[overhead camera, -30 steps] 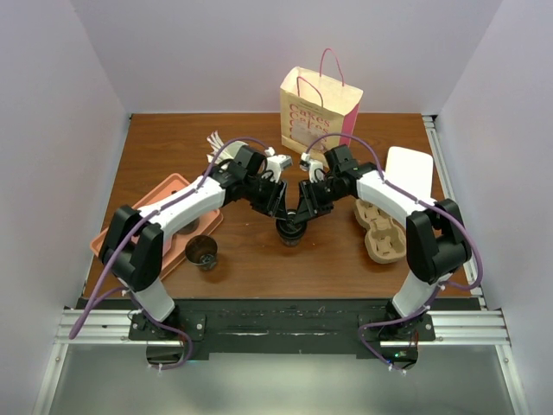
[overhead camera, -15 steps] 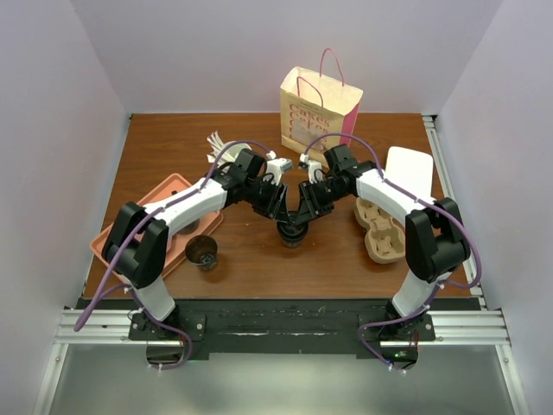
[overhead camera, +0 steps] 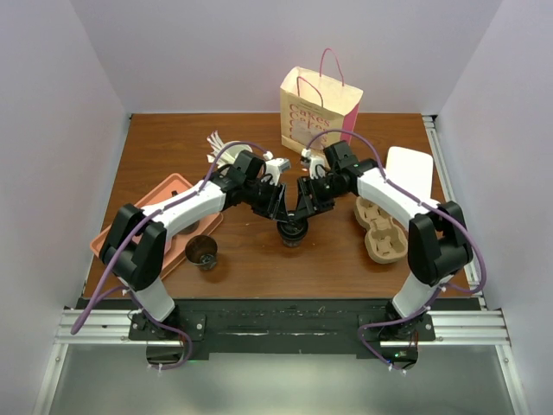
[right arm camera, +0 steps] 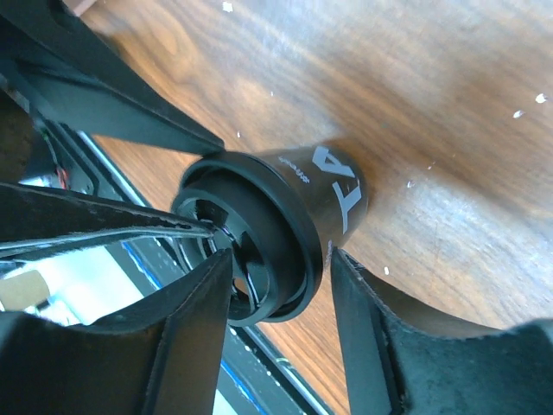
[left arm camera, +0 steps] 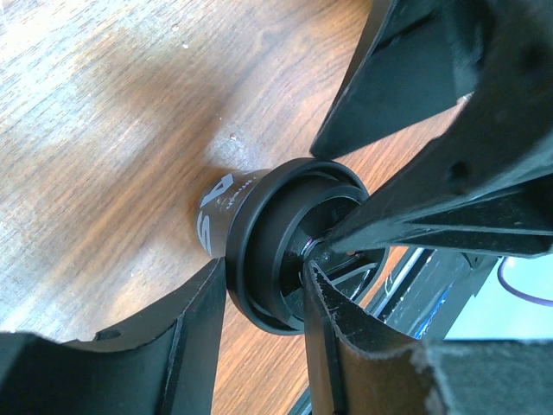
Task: Pack the takeout coffee
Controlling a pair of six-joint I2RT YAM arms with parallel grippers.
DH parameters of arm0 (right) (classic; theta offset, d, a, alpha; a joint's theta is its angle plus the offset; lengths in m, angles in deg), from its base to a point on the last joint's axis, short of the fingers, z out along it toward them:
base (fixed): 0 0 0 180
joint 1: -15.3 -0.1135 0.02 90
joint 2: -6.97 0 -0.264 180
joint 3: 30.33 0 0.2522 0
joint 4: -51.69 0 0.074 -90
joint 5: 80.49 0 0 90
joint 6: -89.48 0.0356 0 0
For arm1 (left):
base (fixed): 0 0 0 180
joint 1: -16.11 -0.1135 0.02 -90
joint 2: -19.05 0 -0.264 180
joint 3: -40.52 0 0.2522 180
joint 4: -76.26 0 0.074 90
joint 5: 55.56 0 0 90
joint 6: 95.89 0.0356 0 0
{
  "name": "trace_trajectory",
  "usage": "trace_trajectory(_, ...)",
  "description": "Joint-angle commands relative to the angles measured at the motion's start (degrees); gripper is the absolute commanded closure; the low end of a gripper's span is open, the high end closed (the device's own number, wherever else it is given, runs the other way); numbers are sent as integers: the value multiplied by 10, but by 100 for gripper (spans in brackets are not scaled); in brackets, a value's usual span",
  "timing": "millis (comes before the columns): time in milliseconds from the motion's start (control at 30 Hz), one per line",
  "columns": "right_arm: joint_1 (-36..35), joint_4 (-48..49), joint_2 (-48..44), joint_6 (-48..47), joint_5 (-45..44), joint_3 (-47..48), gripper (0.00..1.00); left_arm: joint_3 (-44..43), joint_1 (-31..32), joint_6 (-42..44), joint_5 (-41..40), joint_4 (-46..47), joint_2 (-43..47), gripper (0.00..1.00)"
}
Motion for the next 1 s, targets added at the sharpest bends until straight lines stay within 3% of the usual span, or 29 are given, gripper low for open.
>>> trace_trajectory(0,1,21,-46,30,-25,23,45,28,5,7,-72,-55,-15,58)
trace_trajectory(233,4,40,-94,89,-49,1,38,31,7,-1,-87,-60,-12,58)
trace_trajectory(567,8,72,-198,147,-31,-123,50,26,9,-7,-97,-69,-11,59)
trace_trajectory(733,11,74,-191,137,19,-171,52,21,8,-6,-101,-75,-12,59)
trace_trajectory(967,14,91,-173,157,9,-188,55,18,9,-7,-104,-84,-17,59)
